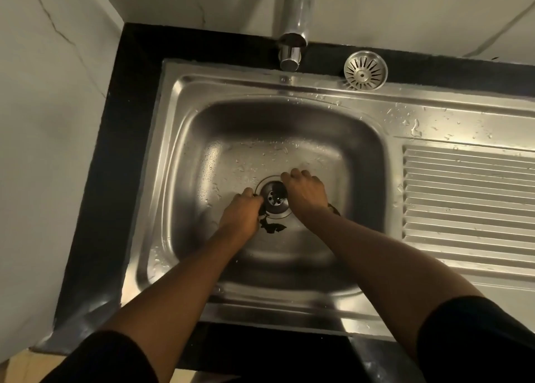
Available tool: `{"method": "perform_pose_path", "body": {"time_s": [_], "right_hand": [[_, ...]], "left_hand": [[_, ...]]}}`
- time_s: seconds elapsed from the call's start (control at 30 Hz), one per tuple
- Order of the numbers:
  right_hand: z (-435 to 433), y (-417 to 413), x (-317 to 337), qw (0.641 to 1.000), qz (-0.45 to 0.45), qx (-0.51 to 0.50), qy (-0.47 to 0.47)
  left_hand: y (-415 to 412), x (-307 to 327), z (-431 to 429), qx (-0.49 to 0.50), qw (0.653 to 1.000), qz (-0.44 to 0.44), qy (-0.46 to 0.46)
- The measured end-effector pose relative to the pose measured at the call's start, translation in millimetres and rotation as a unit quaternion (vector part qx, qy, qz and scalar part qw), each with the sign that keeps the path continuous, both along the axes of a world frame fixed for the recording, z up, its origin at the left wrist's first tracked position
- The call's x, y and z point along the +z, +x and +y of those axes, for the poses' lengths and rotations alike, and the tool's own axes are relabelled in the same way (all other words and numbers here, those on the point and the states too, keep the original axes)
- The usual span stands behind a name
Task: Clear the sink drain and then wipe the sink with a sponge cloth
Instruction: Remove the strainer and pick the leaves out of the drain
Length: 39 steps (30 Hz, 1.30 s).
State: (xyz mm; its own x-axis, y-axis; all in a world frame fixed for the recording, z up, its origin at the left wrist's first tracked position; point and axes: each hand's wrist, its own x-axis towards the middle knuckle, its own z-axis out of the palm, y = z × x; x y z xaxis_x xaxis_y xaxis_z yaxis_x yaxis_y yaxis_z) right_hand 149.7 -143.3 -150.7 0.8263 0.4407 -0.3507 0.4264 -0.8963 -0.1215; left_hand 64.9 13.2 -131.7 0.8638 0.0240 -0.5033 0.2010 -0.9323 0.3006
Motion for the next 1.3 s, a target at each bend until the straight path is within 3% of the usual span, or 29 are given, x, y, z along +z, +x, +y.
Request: {"method": "perform_pose_path", "body": {"time_s": [0.1,0.3,0.43,0.6,0.8,1.0,1.17,1.3], "right_hand": [[-2,4,6,1.0,0.01,0.011,-0.003],[-18,27,35,0.98,0.152,-0.11,0.059],[-41,43,51,0.97,0.212,-0.115,0.019],[-55,24,45,0.976,0.183,-0.108,-0.052],[-60,0,34,0.983,0.147,-0.101,-0.049],[-58,-3,38,0.978,0.177,-0.102,-0.031],[-57,-10,48,0.99,0.119,-0.061,-0.051],[-57,-18,61,0.993,0.084,-0.08,-0.001]], "left_hand": [[0,0,0,0.005,1.0,-0.007,-0.011],[5,2,6,0.013,1.0,0.006,-0.016],[6,7,10,0.013,0.999,0.015,-0.033],[9,14,12,0.005,0.996,0.032,-0.078],[3,15,-2,-0.032,0.988,0.056,-0.137],[-11,2,-15,-0.058,0.992,0.044,-0.107],[-17,0,-14,-0.065,0.994,0.029,-0.082],[-17,5,-17,-0.068,0.997,0.007,-0.045]]}}
